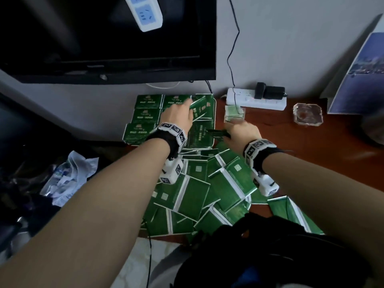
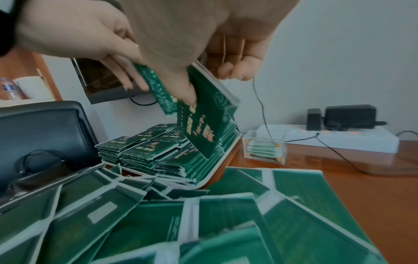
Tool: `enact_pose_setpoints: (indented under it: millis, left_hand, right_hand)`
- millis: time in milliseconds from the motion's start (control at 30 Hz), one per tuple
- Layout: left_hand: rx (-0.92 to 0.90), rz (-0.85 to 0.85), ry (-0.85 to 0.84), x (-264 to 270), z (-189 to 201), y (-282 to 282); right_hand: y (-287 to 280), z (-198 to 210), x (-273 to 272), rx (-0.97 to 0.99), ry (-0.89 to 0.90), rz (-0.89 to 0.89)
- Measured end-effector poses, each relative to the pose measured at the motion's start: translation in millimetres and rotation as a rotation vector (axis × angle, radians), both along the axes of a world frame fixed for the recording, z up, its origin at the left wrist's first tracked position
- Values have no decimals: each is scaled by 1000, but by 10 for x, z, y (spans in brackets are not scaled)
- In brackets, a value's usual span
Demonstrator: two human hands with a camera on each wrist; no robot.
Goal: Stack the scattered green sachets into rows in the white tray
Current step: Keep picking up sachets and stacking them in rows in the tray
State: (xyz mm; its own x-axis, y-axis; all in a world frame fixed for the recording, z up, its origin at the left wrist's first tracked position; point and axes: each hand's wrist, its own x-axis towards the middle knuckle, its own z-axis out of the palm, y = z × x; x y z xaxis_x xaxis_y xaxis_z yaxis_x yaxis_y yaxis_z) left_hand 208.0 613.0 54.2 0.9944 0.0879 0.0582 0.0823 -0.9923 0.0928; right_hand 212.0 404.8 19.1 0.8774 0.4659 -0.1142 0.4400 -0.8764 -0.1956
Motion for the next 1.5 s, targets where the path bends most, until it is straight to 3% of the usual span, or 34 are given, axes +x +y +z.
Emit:
enact_pose_setpoints:
  millis: [267, 500, 800, 1033, 1500]
  left_hand:
    - [-52, -261, -19, 584, -327, 314]
    - [-67, -377, 52, 922, -726, 385]
    - [-43, -389, 90, 974, -1066, 457]
    - [7, -377, 134, 1088, -1153, 463]
    - [66, -386, 206, 1120, -1237, 443]
  right_hand:
    - [619, -296, 282, -128, -102, 100]
    - [852, -595, 318, -141, -120, 173]
    - [822, -918, 219, -88, -72, 143]
    - [769, -1004, 250, -38, 46, 150]
    - [754, -1135, 332, 10, 54, 193]
